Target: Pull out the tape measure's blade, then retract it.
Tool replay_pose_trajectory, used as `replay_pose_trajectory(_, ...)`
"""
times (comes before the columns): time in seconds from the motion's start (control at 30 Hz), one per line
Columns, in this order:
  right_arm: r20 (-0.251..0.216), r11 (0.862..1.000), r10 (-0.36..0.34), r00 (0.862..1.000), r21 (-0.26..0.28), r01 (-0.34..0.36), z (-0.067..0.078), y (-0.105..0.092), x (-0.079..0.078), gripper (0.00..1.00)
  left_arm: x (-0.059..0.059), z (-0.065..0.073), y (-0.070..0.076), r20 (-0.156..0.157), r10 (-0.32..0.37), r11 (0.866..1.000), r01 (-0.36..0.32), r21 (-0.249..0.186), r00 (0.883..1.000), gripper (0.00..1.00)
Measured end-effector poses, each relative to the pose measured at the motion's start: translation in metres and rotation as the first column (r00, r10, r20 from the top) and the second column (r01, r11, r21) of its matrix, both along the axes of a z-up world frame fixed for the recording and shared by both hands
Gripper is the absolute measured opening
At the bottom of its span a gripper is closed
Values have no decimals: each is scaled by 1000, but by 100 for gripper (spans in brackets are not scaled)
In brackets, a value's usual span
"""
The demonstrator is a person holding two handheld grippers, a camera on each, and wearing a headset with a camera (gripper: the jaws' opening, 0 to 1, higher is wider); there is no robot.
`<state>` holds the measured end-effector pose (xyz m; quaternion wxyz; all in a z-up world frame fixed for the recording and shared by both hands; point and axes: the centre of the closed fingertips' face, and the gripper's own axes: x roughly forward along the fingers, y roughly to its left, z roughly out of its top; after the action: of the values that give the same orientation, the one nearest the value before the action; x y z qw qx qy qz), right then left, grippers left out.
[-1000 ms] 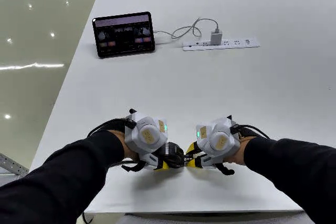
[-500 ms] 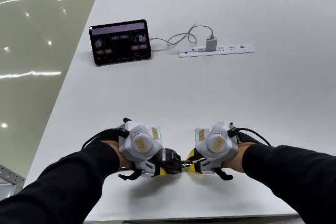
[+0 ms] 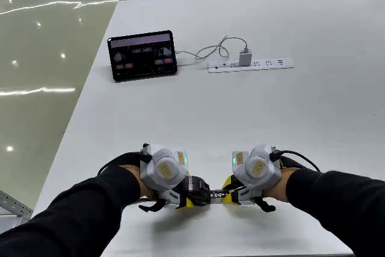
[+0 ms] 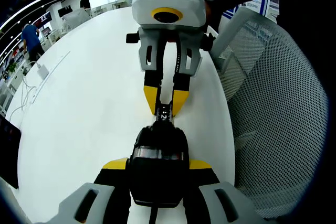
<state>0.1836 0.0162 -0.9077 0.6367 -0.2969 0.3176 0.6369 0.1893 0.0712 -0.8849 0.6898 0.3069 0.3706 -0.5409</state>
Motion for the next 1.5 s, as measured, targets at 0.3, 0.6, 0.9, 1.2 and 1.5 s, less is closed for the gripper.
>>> replay_pose_trajectory(0.3, -2, 1000, -3, 1000, -6, 3, 0, -5, 2, 9, 0, 0, -1, -5, 1, 1000, -1, -5, 1000, 35)
replay_pose_trajectory(0.6, 2, 1000, -4, 1000, -15, 5, 0, -13, 3, 9, 1, 0, -1, -5, 1, 1000, -1, -8, 1000, 35)
replay_pose_trajectory(0.9, 0, 1000, -12, 1000, -22, 12, 0, -21, 3, 9, 0, 0, -1, 1, -4, 1000, 4, -7, 1000, 35)
replay_pose_trajectory(1.2, 0, 999, -18, 1000, -37, 18, 2, -32, 5, 9, 1, -1, -2, 0, -3, 1000, 3, -12, 1000, 35)
replay_pose_trajectory(1.5, 2, 999, -25, 1000, -33, 25, 2, -37, 4, 9, 0, 0, -1, 0, -4, 1000, 4, -12, 1000, 35)
